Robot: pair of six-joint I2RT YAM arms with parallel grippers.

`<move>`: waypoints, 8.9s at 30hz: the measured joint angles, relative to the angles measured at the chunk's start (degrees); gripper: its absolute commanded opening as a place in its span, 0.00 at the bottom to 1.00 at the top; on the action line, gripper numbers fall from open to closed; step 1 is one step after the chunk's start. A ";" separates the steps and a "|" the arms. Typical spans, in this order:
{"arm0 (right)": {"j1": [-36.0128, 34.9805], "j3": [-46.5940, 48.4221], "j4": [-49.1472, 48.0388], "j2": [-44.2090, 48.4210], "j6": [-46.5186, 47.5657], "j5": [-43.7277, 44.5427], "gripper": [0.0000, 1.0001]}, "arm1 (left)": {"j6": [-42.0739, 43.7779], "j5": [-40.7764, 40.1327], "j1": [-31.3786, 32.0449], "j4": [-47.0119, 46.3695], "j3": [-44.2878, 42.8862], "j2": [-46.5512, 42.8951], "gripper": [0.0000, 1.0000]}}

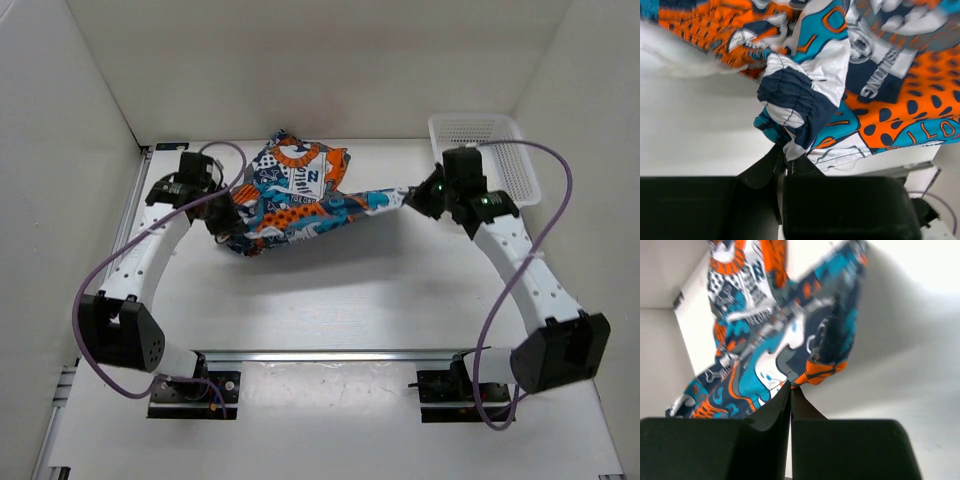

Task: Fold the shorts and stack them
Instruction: Fold the shorts

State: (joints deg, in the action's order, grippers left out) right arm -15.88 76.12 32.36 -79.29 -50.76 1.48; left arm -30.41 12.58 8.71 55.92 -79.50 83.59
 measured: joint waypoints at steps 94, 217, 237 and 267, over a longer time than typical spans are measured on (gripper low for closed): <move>-8.66 24.74 3.65 -33.94 18.34 17.84 0.62 | 12.52 -9.11 -13.62 9.62 -33.35 41.27 0.94; -2.25 36.74 2.78 -29.05 30.80 -7.85 0.00 | 11.56 7.58 -15.93 7.43 -35.52 35.47 0.10; -57.16 -18.95 6.75 13.66 19.47 11.10 0.00 | 6.29 -0.20 -20.28 4.15 2.03 0.94 0.10; -22.10 -35.10 0.63 11.78 4.09 -2.21 0.90 | -2.43 -9.27 -20.22 -2.91 18.34 3.34 0.82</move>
State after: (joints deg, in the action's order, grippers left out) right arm -37.98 41.01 32.99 -67.51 -46.68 -0.73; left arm -32.84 3.31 -11.51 53.01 -61.17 86.94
